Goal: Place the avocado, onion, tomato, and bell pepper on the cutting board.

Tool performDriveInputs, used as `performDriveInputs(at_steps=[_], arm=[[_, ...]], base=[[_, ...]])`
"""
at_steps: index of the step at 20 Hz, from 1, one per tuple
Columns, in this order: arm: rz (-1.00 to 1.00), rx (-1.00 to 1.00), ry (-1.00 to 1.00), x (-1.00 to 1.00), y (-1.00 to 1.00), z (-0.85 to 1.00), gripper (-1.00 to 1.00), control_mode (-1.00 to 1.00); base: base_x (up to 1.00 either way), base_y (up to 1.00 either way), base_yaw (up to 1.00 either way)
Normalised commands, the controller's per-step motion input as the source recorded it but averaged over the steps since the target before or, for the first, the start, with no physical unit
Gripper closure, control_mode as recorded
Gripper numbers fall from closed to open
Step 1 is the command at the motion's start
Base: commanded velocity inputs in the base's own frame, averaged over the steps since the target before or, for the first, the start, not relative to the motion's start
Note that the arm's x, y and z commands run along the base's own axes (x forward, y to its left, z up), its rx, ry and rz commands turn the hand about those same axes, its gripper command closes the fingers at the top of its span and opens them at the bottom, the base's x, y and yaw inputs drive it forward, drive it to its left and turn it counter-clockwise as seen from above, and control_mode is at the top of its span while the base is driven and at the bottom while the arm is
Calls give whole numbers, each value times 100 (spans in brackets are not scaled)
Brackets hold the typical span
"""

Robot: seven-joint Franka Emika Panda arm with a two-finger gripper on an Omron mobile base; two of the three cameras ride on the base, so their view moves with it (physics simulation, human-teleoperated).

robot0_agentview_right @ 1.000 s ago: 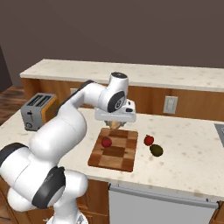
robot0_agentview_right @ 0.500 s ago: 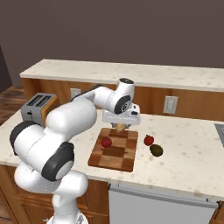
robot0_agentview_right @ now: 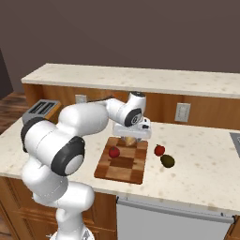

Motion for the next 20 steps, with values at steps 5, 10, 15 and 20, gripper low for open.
performDriveInputs(at_steps=[5,10,15,20], arm=[[0,0,7,30,0,-45,100,-100],[0,0,3,32,-6,-31,100,-100],[0,0,3,31,-14,-26,100,-100],[0,2,4,13,-16,-34,100,-100]], base=[[0,0,0],[0,0,0],[0,0,0],[0,0,0]])
